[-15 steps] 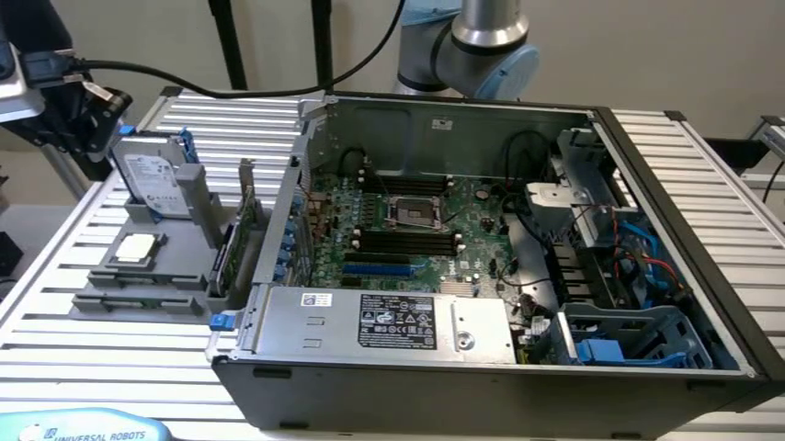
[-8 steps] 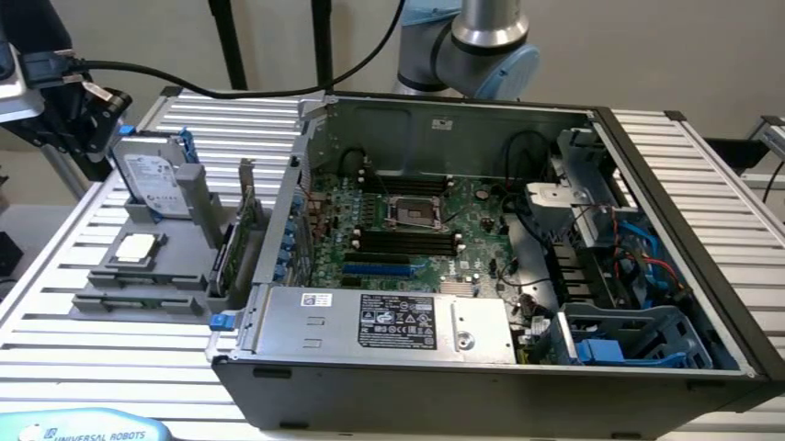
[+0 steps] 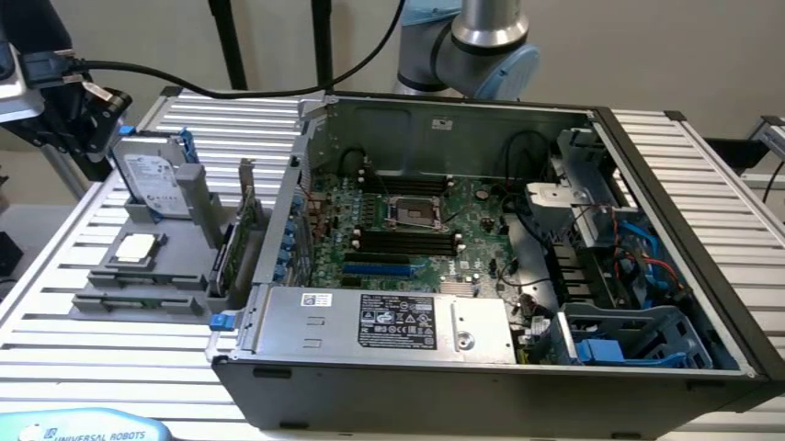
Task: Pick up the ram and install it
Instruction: 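Pick up the ram and move it above insertion slot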
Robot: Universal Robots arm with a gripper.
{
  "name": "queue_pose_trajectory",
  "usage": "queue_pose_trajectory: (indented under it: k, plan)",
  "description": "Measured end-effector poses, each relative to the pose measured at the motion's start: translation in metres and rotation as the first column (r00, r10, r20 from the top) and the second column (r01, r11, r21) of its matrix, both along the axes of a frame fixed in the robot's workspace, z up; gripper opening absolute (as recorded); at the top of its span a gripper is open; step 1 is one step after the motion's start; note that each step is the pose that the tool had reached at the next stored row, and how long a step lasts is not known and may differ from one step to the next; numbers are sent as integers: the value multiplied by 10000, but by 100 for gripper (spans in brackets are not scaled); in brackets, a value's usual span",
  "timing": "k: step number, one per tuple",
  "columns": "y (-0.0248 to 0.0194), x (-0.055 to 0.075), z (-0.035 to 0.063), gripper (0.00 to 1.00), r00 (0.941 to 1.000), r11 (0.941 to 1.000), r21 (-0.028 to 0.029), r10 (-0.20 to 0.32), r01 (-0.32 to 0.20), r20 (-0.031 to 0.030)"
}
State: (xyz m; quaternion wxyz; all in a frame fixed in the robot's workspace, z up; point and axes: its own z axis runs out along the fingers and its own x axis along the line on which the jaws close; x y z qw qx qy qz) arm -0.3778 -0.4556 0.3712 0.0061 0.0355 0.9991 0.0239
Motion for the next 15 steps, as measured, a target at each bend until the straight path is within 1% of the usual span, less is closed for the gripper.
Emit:
queue_pose_trajectory:
  k: [3,5,8,10,12,15]
  plan:
    - [-2,0,-1,11,10000,10000,0,72,-72,-1]
    - [-2,0,-2,11,9993,9993,-1,385,-385,-2]
    - [-2,0,-5,11,9957,9957,0,928,-928,0]
    - [-2,0,-6,11,9916,9916,1,1292,-1292,1]
    - [-2,0,-8,11,9863,9863,0,1652,-1652,1]
    - [-2,0,-9,11,9759,9759,0,2182,-2182,0]
